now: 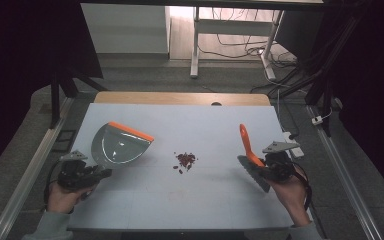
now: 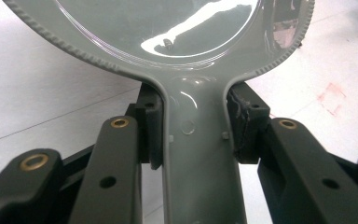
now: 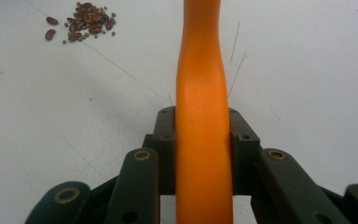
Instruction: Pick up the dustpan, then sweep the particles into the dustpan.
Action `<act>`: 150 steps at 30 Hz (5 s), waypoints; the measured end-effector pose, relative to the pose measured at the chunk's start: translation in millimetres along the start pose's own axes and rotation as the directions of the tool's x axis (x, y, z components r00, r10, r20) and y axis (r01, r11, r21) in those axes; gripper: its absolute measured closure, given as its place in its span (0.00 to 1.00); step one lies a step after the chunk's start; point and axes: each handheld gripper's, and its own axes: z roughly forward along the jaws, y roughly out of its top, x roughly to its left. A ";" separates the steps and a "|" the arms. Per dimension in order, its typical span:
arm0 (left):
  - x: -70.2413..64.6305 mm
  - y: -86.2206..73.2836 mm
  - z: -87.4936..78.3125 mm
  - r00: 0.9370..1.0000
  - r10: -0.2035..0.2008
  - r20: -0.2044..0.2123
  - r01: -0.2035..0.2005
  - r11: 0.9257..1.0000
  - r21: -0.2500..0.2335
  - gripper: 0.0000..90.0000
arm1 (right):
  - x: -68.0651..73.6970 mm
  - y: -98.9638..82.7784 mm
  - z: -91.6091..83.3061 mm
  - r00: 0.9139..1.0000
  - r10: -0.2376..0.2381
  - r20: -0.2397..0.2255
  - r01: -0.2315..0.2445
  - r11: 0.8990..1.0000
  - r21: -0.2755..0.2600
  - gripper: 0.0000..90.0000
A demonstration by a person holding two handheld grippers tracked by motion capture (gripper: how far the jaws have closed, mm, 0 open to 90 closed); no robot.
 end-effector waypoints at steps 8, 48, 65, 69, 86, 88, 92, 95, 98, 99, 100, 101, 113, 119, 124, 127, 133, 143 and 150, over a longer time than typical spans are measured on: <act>-7.4 3.4 -5.1 0.999 0.043 0.017 -0.043 0.999 0.005 0.68 | 2.3 1.6 1.7 1.000 -0.015 0.003 0.015 1.000 0.005 0.78; -49.7 6.3 17.1 0.944 0.264 0.199 -0.303 0.933 0.195 0.68 | 8.5 1.0 3.3 0.999 -0.027 -0.019 0.027 1.000 0.003 0.78; -61.2 2.3 36.2 0.926 0.286 0.245 -0.348 0.898 0.268 0.68 | 10.0 0.6 5.3 0.999 -0.027 -0.023 0.028 1.000 0.014 0.78; -62.2 1.6 40.0 0.924 0.288 0.251 -0.355 0.891 0.284 0.68 | 9.4 0.3 5.5 0.999 -0.030 -0.022 0.030 0.999 0.016 0.78; -59.7 -1.0 50.9 0.937 0.243 0.252 -0.317 0.893 0.319 0.68 | 9.9 0.1 6.9 0.999 -0.030 -0.019 0.030 0.999 0.022 0.78; -59.7 -1.1 52.5 0.937 0.243 0.250 -0.318 0.891 0.326 0.68 | 9.8 0.1 6.9 0.999 -0.030 -0.019 0.030 0.999 0.023 0.78; -60.5 -1.1 54.1 0.936 0.241 0.256 -0.318 0.891 0.324 0.68 | 10.5 1.0 7.0 0.999 -0.033 -0.018 0.033 0.999 0.018 0.78; -61.7 -0.9 55.7 0.934 0.240 0.263 -0.320 0.890 0.324 0.68 | 11.2 1.9 7.1 0.999 -0.033 -0.017 0.034 0.999 0.017 0.78; -61.3 -0.9 56.2 0.934 0.238 0.266 -0.319 0.890 0.325 0.68 | 11.6 2.9 6.9 0.999 -0.037 -0.016 0.037 0.999 0.012 0.78; -61.4 -1.1 56.3 0.934 0.238 0.266 -0.319 0.890 0.325 0.68 | 11.7 3.3 6.6 0.999 -0.036 -0.016 0.036 0.999 0.011 0.78; -61.4 -1.1 56.3 0.934 0.238 0.266 -0.319 0.890 0.325 0.68 | 11.7 3.3 6.6 0.999 -0.036 -0.016 0.036 0.999 0.011 0.78; -61.5 -1.1 56.3 0.934 0.237 0.266 -0.318 0.891 0.325 0.68 | 11.7 3.8 6.5 0.999 -0.037 -0.017 0.037 0.999 0.007 0.78; -62.4 -0.8 57.7 0.930 0.243 0.276 -0.327 0.888 0.323 0.68 | 21.4 34.1 22.1 0.997 -0.057 -0.044 0.056 0.998 -0.015 0.78; -63.3 -0.9 58.0 0.929 0.244 0.278 -0.330 0.887 0.323 0.68 | 27.8 61.9 35.9 0.995 -0.077 -0.057 0.076 0.997 -0.029 0.78; -63.8 -0.6 58.5 0.928 0.243 0.281 -0.330 0.887 0.324 0.68 | 32.3 80.0 50.3 0.993 -0.083 -0.080 0.080 0.996 -0.029 0.78; -64.0 -0.2 58.7 0.927 0.245 0.284 -0.333 0.885 0.324 0.68 | 36.3 89.1 57.7 0.992 -0.090 -0.087 0.088 0.996 -0.026 0.78; -64.0 -0.3 58.0 0.927 0.248 0.283 -0.335 0.885 0.323 0.68 | 39.7 104.2 72.7 0.991 -0.094 -0.094 0.094 0.996 -0.006 0.78; -65.4 0.2 58.9 0.925 0.253 0.284 -0.341 0.883 0.323 0.68 | 34.7 119.9 92.9 0.991 -0.093 -0.091 0.096 0.995 0.024 0.78; -65.8 0.1 58.8 0.924 0.255 0.284 -0.343 0.883 0.322 0.68 | 32.2 124.5 102.6 0.992 -0.095 -0.084 0.098 0.994 0.037 0.78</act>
